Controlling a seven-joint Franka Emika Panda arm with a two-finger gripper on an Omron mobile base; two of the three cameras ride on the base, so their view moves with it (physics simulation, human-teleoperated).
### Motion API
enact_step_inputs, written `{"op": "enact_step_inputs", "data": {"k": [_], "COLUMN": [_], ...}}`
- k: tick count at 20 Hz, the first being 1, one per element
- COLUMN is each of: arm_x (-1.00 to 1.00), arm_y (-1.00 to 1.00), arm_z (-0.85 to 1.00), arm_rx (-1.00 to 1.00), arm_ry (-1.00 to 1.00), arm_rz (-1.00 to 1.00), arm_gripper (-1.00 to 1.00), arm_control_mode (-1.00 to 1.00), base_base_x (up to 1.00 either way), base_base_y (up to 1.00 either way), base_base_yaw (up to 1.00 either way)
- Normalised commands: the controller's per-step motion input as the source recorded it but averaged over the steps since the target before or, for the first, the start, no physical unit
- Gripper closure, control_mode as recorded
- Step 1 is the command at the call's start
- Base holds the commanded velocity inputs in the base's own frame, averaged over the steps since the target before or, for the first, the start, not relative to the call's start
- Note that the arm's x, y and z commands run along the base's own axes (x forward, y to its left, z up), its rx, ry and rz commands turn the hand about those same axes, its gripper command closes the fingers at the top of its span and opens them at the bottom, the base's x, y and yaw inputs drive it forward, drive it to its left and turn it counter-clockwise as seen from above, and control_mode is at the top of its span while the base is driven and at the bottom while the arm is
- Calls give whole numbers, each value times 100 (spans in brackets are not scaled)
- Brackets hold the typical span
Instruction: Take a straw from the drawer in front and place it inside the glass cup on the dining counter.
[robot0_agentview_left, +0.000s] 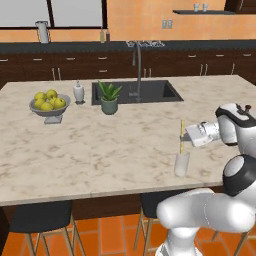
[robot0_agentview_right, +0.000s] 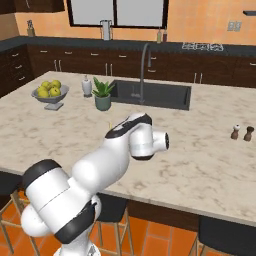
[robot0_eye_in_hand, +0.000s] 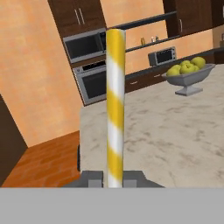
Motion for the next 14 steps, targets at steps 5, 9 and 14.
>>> {"op": "enact_step_inputs", "data": {"k": [5, 9, 14], "arm_x": [22, 7, 9], "arm_y": [-21, -9, 0], "arm_z": [-10, -16, -18], "arm_rx": [0, 0, 0], "arm_ry": [-1, -1, -2], "arm_rz": [4, 6, 6], "arm_gripper": [100, 100, 100], "arm_control_mode": [-100, -100, -100], "base_base_x": [0, 0, 0], "base_base_y": [0, 0, 0], "base_base_yaw": [0, 0, 0]}}
